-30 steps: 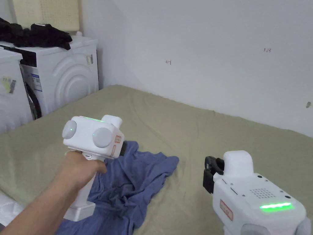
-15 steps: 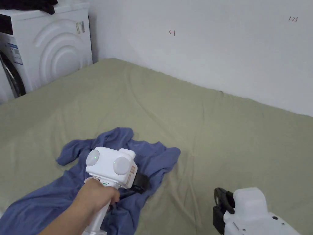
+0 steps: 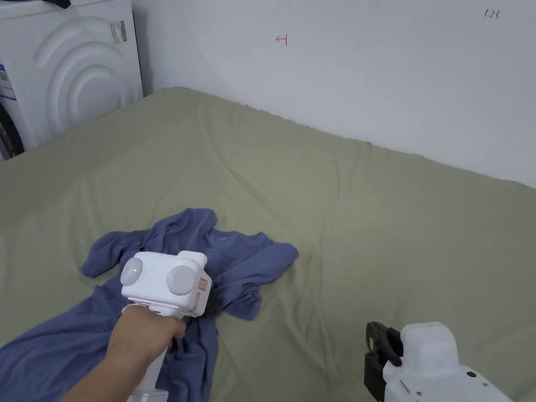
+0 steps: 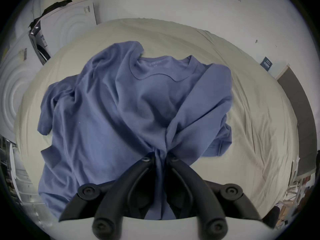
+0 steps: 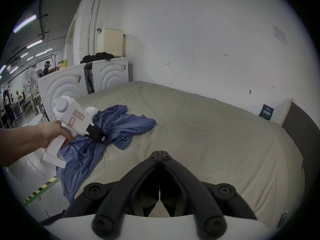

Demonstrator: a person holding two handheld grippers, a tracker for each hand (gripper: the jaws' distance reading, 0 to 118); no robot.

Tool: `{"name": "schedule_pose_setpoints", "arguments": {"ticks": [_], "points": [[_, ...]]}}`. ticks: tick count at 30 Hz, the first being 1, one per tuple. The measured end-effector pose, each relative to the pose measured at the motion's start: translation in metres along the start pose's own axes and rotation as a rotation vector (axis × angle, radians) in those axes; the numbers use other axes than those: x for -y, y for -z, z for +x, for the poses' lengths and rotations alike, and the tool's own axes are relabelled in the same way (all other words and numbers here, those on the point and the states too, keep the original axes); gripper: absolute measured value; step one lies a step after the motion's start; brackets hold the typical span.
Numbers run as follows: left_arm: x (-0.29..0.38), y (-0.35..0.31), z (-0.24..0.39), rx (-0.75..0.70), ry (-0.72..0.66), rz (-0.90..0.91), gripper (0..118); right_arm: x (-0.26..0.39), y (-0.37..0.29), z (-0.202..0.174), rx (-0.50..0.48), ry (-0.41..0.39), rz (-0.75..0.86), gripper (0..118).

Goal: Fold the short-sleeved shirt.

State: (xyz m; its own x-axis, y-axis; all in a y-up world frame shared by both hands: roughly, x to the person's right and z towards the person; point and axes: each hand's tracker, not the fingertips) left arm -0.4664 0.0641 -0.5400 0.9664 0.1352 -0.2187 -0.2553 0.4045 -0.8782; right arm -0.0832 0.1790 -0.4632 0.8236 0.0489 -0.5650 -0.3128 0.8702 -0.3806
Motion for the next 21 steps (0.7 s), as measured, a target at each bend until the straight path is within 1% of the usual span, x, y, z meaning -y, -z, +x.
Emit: {"name": "schedule_pose_setpoints", "arguments": {"ticks": [2, 3, 4, 5, 8, 9, 12, 14, 18, 21], "points": [[-0.007, 0.007, -0.007, -0.010, 0.015, 0.040, 8, 0.000, -0.007, 0.000, 0.008, 0.010, 0.005, 0], [-0.010, 0.005, -0.008, 0.033, 0.019, 0.076, 8, 0.001, -0.010, 0.002, 0.013, 0.013, 0.007, 0], [0.004, -0.005, 0.009, 0.104, 0.002, 0.074, 8, 0.002, -0.014, 0.005, 0.016, 0.017, 0.009, 0], [0.007, -0.011, 0.016, 0.156, -0.025, 0.110, 8, 0.004, -0.016, 0.009, 0.018, 0.023, 0.009, 0], [0.004, -0.033, 0.046, 0.239, -0.014, 0.186, 8, 0.007, -0.029, 0.019, 0.041, 0.039, 0.013, 0], [0.002, -0.041, 0.062, 0.273, 0.011, 0.202, 8, 0.004, -0.038, 0.022, 0.051, 0.050, 0.014, 0], [-0.011, -0.060, 0.112, 0.311, 0.083, 0.240, 8, 0.003, -0.062, 0.034, 0.084, 0.088, 0.040, 0], [-0.018, -0.073, 0.148, 0.350, 0.122, 0.268, 8, 0.005, -0.076, 0.044, 0.103, 0.095, 0.052, 0], [-0.026, -0.103, 0.228, 0.477, 0.229, 0.318, 8, 0.014, -0.111, 0.072, 0.166, 0.114, 0.084, 0], [-0.016, -0.138, 0.300, 0.594, 0.308, 0.342, 8, 0.021, -0.135, 0.098, 0.228, 0.154, 0.094, 0]]}}
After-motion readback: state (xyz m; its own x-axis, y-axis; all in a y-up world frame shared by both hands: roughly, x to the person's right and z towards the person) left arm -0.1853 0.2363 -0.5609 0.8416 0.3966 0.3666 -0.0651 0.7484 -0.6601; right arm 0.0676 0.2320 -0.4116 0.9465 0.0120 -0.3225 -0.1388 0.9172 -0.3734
